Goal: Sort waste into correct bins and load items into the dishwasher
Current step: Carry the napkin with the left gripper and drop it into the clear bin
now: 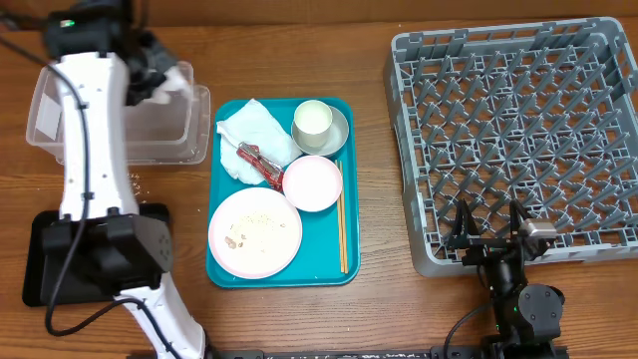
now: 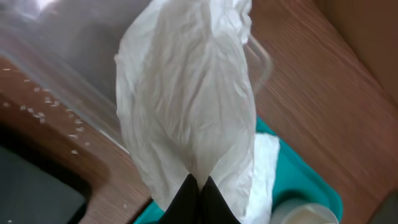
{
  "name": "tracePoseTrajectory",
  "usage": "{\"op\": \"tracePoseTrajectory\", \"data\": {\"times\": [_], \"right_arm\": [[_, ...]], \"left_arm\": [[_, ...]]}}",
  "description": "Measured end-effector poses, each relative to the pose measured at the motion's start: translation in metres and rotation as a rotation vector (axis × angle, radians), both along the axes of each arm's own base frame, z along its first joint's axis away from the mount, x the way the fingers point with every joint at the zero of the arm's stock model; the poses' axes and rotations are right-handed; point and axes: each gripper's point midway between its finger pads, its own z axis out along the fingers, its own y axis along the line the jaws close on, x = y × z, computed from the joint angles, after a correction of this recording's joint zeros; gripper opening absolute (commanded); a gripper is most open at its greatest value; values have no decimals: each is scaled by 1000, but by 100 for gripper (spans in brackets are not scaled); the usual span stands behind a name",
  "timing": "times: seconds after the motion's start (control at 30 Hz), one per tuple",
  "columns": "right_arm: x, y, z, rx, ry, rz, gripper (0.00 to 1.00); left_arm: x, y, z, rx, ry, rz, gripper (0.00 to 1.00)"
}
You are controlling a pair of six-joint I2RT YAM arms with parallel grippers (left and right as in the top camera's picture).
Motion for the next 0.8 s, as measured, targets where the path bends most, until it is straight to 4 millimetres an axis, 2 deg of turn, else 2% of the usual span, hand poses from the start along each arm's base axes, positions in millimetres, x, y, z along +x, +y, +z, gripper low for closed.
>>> {"op": "tracePoseTrajectory", "data": {"times": [0.07, 0.2, 0.27, 0.33, 0.47, 0.53, 0.6, 0.63, 0.67, 0.8], "right_arm": [[0, 0, 0, 0, 0, 0, 100], [0, 0, 0, 0, 0, -1, 100], [0, 0, 0, 0, 0, 0, 100], [0, 0, 0, 0, 0, 0, 100], [0, 0, 0, 0, 0, 0, 100], [0, 0, 0, 0, 0, 0, 100], [0, 0, 0, 0, 0, 0, 100], [0, 0, 0, 0, 1, 0, 100], [0, 0, 0, 0, 0, 0, 100], [0, 0, 0, 0, 0, 0, 100]], "left_arm": [[-4, 21, 0, -11, -3, 80, 4], [-10, 48, 0, -31, -11, 192, 4], [-10, 54, 1, -35, -24, 221, 5], [-7, 58, 3, -36, -43, 235, 13], [-2, 60, 5, -38, -69, 250, 14], [1, 61, 6, -35, -79, 253, 21], [1, 62, 6, -30, -82, 260, 44], [2, 63, 6, -27, -83, 263, 53], [2, 64, 6, -25, -82, 266, 56], [-1, 64, 2, -20, -62, 256, 56]]}}
